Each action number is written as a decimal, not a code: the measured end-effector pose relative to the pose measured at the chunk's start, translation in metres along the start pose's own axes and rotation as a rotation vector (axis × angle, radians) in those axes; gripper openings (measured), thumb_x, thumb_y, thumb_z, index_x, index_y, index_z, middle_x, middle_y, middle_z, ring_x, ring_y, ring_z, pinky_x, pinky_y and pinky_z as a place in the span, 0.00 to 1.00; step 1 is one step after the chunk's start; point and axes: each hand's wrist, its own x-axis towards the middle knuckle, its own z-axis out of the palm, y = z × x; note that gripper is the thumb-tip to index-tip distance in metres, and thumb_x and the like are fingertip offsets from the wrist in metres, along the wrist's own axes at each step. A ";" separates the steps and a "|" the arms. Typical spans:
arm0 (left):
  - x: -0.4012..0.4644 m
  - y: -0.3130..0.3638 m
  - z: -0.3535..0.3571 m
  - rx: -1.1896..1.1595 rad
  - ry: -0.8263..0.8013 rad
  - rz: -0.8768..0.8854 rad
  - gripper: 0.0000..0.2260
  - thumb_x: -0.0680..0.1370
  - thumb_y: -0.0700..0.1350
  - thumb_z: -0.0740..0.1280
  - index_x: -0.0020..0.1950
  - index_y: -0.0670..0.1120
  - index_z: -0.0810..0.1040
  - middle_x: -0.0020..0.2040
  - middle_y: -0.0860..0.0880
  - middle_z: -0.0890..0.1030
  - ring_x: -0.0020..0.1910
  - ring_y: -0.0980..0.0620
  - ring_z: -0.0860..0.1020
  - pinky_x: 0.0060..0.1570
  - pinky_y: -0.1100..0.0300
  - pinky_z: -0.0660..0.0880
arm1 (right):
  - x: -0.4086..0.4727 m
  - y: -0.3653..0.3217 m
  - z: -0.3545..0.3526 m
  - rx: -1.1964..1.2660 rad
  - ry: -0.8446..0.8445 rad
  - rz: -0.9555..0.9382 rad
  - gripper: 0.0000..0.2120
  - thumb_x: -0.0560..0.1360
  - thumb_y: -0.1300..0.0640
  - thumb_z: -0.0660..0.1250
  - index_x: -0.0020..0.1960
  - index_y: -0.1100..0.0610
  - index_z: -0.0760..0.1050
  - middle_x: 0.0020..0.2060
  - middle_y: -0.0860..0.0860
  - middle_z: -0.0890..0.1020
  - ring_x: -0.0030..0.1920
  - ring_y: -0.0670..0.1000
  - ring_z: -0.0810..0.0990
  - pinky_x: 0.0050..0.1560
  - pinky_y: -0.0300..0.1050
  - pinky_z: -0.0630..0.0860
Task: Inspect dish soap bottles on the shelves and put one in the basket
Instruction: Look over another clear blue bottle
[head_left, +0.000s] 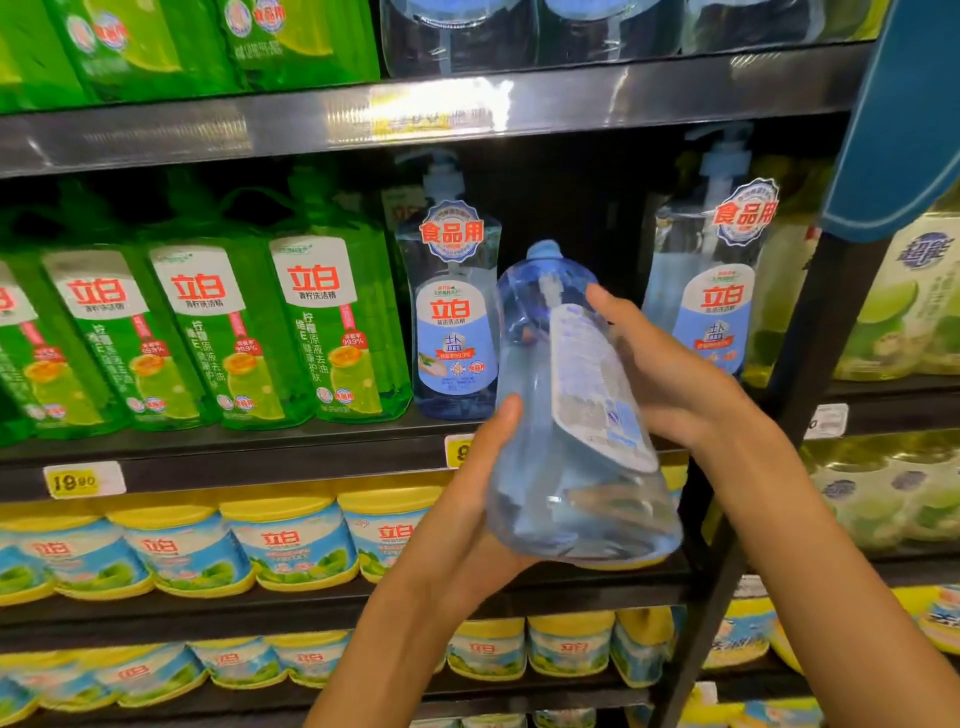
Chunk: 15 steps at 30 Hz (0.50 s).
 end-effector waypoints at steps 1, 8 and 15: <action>-0.001 -0.001 -0.001 0.160 0.038 -0.019 0.25 0.67 0.62 0.73 0.60 0.51 0.82 0.57 0.46 0.83 0.55 0.48 0.82 0.50 0.53 0.80 | 0.000 -0.001 -0.002 -0.052 -0.032 -0.036 0.25 0.72 0.43 0.65 0.62 0.59 0.78 0.59 0.57 0.80 0.58 0.56 0.79 0.60 0.50 0.73; 0.027 -0.006 -0.008 0.717 0.252 0.243 0.21 0.70 0.66 0.62 0.59 0.59 0.76 0.55 0.59 0.81 0.52 0.64 0.78 0.50 0.70 0.75 | -0.001 0.014 0.000 -0.042 0.041 -0.327 0.08 0.70 0.50 0.73 0.45 0.52 0.85 0.43 0.54 0.87 0.46 0.55 0.86 0.45 0.48 0.82; 0.044 -0.013 -0.035 0.432 0.198 0.169 0.26 0.60 0.71 0.68 0.47 0.54 0.85 0.54 0.50 0.84 0.51 0.56 0.83 0.56 0.57 0.77 | -0.004 0.017 -0.008 0.322 -0.186 -0.388 0.23 0.51 0.47 0.85 0.44 0.51 0.86 0.43 0.51 0.86 0.44 0.50 0.85 0.51 0.49 0.81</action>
